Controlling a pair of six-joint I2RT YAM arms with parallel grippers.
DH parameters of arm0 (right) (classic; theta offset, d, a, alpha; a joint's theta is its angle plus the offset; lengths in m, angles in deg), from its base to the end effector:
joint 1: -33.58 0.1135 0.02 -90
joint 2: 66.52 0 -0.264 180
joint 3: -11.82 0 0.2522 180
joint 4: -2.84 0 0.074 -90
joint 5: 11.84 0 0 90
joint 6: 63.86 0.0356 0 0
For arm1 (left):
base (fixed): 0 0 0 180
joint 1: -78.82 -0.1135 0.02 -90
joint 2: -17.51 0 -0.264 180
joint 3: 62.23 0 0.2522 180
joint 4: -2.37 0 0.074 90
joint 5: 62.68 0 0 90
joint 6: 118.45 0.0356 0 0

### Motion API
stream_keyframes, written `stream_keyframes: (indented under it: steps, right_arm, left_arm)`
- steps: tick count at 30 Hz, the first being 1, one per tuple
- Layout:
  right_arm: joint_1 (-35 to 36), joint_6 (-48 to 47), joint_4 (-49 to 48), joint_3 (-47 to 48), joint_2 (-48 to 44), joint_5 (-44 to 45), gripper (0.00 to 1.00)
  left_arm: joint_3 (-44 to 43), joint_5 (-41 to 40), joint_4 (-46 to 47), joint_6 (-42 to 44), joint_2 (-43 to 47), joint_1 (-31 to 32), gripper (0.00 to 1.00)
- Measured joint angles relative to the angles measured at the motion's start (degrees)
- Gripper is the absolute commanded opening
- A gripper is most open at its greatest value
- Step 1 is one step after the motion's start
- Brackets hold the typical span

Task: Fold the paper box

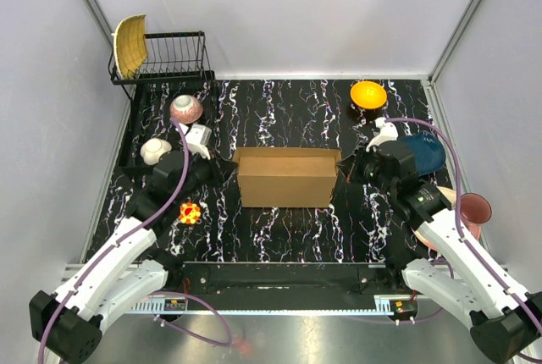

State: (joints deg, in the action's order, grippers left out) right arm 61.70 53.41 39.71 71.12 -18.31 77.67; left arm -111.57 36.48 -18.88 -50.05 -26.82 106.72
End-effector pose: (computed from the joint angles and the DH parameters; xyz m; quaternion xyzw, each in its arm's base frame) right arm 0.1677 0.0899 0.3112 -0.0086 0.8470 0.2502 0.4690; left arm 0.1628 -0.0926 0.2895 0.0917 0.7935 -0.3085 0.5165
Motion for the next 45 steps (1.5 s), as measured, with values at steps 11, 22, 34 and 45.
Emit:
stream_keyframes:
  steps: [11,22,34,45]
  right_arm:
    - [0.00,-0.50,-0.09,-0.81,-0.09,0.44,0.00]
    - [0.00,-0.31,0.94,-0.37,-0.09,0.39,0.00]
    - [0.07,0.04,2.40,0.22,-0.07,-0.28,0.00]
    - [0.13,0.02,2.34,0.55,0.48,-0.76,0.00]
  left_arm:
    - [-1.53,-1.03,-0.11,-0.92,0.98,0.02,0.24]
    - [-2.14,-0.94,-1.27,0.37,0.28,0.02,0.29]
    - [-2.23,-0.59,-4.11,2.64,-1.05,0.13,0.26]
    - [-2.34,-0.68,-5.25,3.80,-1.16,0.13,0.00]
